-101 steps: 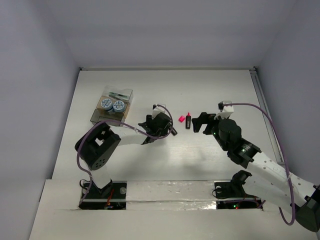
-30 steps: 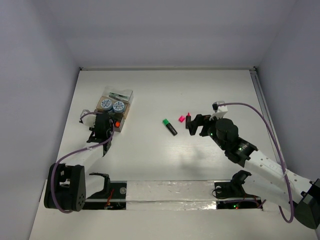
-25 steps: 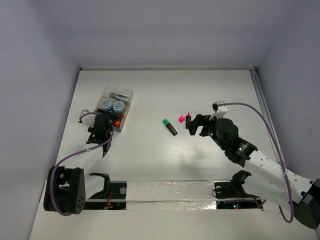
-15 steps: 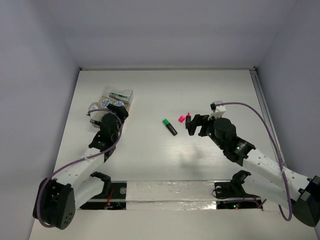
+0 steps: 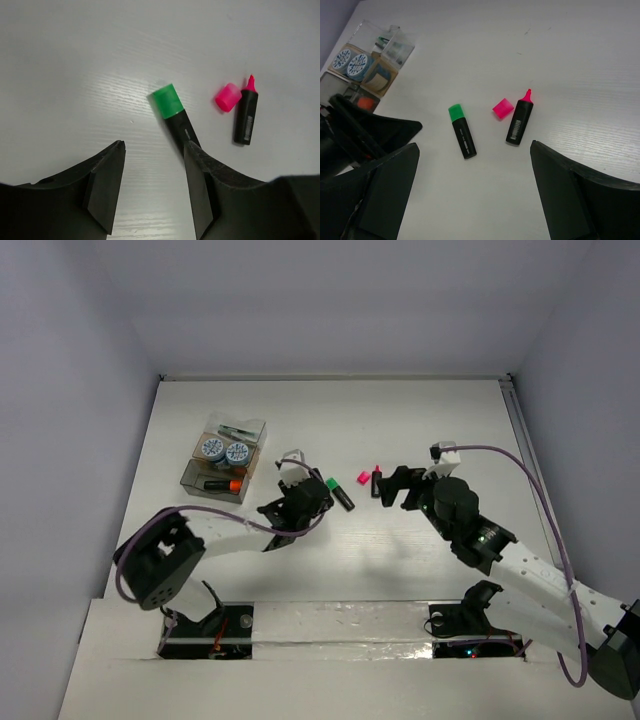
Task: Sort the stationery into containers
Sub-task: Pick up the pen from the center of the board.
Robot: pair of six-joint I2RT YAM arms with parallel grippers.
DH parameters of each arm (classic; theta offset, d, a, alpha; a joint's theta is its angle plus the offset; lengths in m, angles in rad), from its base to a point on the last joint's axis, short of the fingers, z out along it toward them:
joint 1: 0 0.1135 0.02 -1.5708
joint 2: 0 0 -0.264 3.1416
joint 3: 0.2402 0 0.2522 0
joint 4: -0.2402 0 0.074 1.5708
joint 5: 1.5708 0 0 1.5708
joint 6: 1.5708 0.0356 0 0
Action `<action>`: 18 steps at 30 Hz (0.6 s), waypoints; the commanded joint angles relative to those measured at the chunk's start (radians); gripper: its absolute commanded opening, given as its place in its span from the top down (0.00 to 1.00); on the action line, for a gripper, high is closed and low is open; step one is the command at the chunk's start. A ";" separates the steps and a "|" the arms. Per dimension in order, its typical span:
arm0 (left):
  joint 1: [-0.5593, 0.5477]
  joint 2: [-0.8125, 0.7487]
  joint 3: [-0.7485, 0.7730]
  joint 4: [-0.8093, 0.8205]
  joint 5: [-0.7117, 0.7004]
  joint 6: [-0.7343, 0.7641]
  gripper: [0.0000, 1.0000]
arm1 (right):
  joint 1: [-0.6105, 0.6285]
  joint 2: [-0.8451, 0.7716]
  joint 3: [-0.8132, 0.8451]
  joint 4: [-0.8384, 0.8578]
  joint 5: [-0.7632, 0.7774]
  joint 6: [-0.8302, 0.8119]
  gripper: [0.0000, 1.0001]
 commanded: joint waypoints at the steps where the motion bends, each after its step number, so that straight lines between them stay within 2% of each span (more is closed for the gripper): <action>1: -0.035 0.081 0.099 0.005 -0.014 -0.022 0.53 | 0.003 -0.016 -0.010 0.016 0.038 0.009 0.02; 5: -0.035 0.169 0.159 0.018 0.024 -0.005 0.49 | 0.003 -0.023 -0.011 0.016 0.034 0.011 0.01; 10: -0.044 0.283 0.225 0.013 0.064 -0.002 0.49 | 0.003 -0.030 -0.013 0.021 0.025 0.011 0.01; 18: -0.044 0.346 0.264 -0.024 0.049 0.013 0.50 | 0.003 -0.030 -0.015 0.021 0.018 0.009 0.01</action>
